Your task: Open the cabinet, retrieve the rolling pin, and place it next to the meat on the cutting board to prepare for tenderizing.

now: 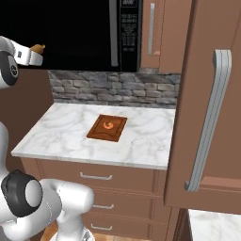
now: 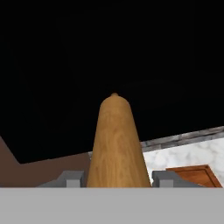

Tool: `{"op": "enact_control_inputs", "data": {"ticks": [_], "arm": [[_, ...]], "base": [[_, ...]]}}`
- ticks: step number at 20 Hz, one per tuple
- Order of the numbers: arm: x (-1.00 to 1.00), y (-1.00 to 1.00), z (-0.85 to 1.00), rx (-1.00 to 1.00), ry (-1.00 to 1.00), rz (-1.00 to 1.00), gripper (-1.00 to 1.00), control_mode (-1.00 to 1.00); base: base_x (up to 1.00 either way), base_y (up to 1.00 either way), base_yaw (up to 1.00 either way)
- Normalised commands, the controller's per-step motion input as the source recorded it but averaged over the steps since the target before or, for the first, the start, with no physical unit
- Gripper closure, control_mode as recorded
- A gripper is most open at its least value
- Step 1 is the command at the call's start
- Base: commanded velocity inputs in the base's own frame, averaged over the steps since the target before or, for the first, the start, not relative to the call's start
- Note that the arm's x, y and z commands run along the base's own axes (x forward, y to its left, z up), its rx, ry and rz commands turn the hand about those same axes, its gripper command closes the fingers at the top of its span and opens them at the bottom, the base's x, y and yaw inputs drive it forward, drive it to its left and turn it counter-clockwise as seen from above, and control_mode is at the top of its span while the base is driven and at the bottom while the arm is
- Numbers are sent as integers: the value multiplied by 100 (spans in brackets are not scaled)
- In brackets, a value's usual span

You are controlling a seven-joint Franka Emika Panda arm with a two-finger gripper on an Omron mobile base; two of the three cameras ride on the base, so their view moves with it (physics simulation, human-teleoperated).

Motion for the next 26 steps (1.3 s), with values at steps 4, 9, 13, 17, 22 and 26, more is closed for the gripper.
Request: {"op": "enact_control_inputs", "data": {"ticks": [4, 9, 13, 17, 22, 26], "arm": [[0, 0, 0, 0, 0, 0, 100, 100], [0, 0, 0, 0, 0, 0, 100, 100], [0, 0, 0, 0, 0, 0, 100, 100], [0, 0, 0, 0, 0, 0, 100, 100], [0, 0, 0, 0, 0, 0, 100, 100], [0, 0, 0, 0, 0, 0, 100, 100]], "base": [[14, -1, 1], [2, 0, 0], [0, 0, 0], [0, 0, 0], [0, 0, 0], [0, 0, 0]]}}
